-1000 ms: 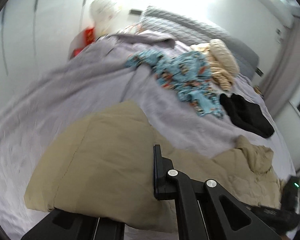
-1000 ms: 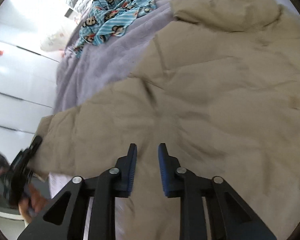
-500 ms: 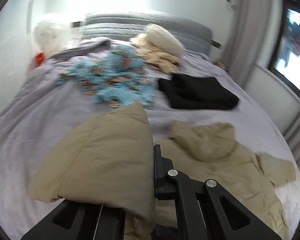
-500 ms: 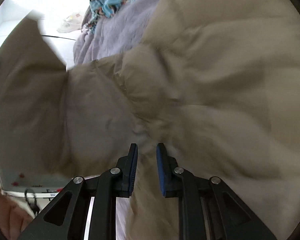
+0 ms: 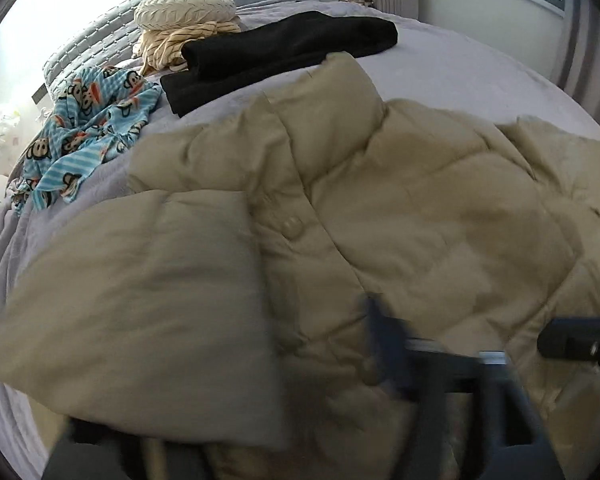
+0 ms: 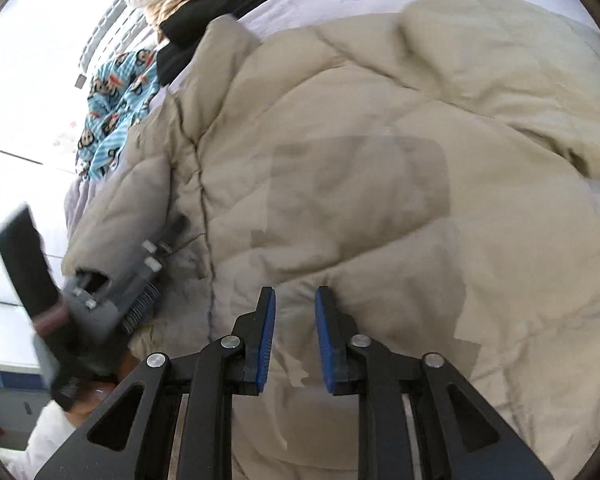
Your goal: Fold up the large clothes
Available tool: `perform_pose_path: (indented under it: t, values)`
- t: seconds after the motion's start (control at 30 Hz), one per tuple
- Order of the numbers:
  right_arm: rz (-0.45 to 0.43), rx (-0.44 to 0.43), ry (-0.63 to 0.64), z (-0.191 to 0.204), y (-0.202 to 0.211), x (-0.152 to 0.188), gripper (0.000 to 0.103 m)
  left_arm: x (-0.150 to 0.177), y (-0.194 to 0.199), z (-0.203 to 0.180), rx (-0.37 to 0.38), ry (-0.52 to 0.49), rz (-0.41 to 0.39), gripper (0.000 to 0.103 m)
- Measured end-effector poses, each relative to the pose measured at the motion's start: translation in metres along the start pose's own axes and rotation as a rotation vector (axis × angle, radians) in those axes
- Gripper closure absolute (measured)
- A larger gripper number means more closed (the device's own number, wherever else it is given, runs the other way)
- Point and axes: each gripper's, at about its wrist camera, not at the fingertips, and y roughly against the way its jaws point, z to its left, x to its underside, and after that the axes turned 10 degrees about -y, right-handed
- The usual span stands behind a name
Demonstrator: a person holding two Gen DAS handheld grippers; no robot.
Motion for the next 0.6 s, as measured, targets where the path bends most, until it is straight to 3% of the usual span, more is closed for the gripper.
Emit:
perform_pose_path:
  t: [0.17, 0.23, 0.3, 0.37, 0.43, 0.53, 0.6]
  values:
    - [-0.017, 0.013, 0.023, 0.004, -0.002, 0.001, 0.079, 0.016, 0.036, -0.009, 0.032, -0.042, -0.032, 0.019]
    - [-0.045, 0.049, 0.074, 0.016, 0.002, 0.003, 0.064, 0.027, 0.059, 0.004, 0.052, -0.014, -0.070, 0.019]
    - [-0.093, 0.073, 0.159, 0.026, 0.019, 0.012, 0.024, 0.043, 0.089, 0.027, 0.042, 0.046, -0.123, 0.019]
    - [-0.146, 0.060, 0.270, 0.052, 0.030, 0.022, 0.022, 0.058, 0.111, 0.054, -0.013, 0.119, -0.165, 0.019]
    - [-0.166, 0.054, 0.393, 0.085, 0.032, 0.033, 0.022, 0.078, 0.123, 0.090, -0.140, 0.226, -0.160, 0.019]
    - [-0.180, 0.076, 0.559, 0.130, 0.018, 0.053, 0.022, 0.106, 0.102, 0.139, -0.272, 0.370, -0.048, 0.019]
    - [-0.210, 0.148, 0.731, 0.168, -0.004, 0.077, 0.022, 0.125, 0.077, 0.162, -0.281, 0.451, 0.048, 0.019]
